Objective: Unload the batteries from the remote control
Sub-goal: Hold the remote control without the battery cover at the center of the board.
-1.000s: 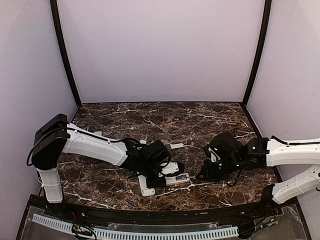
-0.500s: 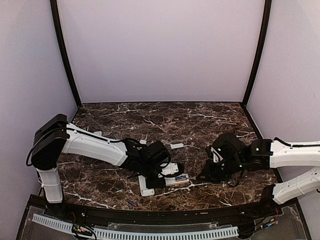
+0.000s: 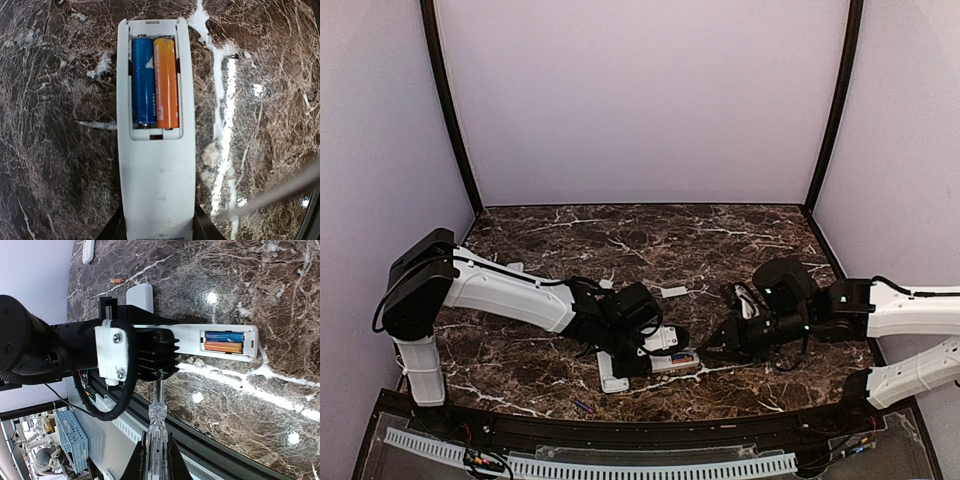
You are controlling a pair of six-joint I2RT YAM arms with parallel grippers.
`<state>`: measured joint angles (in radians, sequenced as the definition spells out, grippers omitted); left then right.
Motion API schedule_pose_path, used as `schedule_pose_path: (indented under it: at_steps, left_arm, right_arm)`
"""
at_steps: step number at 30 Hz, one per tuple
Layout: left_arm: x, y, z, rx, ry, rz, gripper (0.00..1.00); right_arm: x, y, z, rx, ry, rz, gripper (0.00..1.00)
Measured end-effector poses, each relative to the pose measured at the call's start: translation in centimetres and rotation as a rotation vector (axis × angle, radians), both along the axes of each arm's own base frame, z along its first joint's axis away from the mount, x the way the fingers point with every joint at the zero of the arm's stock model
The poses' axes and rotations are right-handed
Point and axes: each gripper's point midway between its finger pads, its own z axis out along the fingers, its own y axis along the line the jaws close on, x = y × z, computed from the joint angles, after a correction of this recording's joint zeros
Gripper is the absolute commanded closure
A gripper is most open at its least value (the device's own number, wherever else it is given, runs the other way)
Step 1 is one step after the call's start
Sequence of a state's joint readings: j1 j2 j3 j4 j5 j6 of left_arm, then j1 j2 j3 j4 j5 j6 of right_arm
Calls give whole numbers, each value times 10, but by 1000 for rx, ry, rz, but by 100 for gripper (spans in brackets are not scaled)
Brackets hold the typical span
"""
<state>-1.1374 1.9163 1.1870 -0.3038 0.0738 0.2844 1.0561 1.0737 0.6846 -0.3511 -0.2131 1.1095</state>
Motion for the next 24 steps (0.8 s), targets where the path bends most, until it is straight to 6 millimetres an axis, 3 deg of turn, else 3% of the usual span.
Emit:
schedule_pose_path:
  at_steps: [6, 16, 24]
  left_arm:
    - [0, 0, 0, 0, -2, 0, 71]
    - [0, 0, 0, 2, -5, 0, 71]
    - [0, 0, 0, 2, -6, -1, 71]
  right_arm:
    - [-2, 2, 3, 16, 8, 6, 100]
    - [1, -33, -6, -92, 23, -122, 100]
    - [3, -37, -16, -139, 32, -137, 100]
